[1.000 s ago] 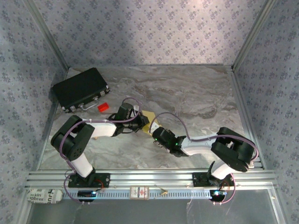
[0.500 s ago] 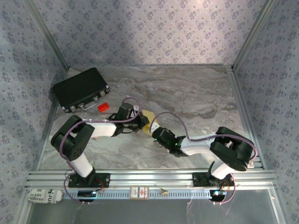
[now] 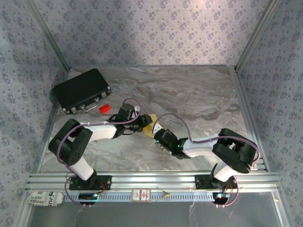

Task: Fold a paper plane with a square sheet of paper (pick it up from the middle)
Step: Fourth fold the wing at the center of the table.

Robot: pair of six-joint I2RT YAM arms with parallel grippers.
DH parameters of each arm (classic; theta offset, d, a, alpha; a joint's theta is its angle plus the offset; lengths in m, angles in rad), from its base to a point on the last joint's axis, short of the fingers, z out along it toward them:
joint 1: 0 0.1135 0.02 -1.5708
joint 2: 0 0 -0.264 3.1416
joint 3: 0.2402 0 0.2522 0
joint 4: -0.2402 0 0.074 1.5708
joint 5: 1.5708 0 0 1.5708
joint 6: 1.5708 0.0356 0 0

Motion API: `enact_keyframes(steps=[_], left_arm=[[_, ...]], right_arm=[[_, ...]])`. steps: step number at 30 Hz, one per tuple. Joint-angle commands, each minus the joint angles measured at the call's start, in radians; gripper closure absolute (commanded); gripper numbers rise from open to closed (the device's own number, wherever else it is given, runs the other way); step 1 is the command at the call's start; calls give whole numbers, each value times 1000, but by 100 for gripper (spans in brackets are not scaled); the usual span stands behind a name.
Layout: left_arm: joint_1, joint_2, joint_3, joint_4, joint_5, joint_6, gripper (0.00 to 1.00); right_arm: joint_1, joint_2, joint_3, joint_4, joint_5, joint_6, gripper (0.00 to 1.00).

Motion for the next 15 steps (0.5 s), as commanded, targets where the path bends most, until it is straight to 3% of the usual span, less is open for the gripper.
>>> enact_keyframes(steps=[1,5,15], left_arm=[[-2,-48,10,-39,-38,12,53],[5,-85,-11,-64,-78,9,46],[22,-132,-43,-97,-108,3,44]], right_arm=[[-5,17,4,-2,-23,63,93],[-9,33,4,7,-45,107,92],[-45,31,-49,72,-144,232,87]])
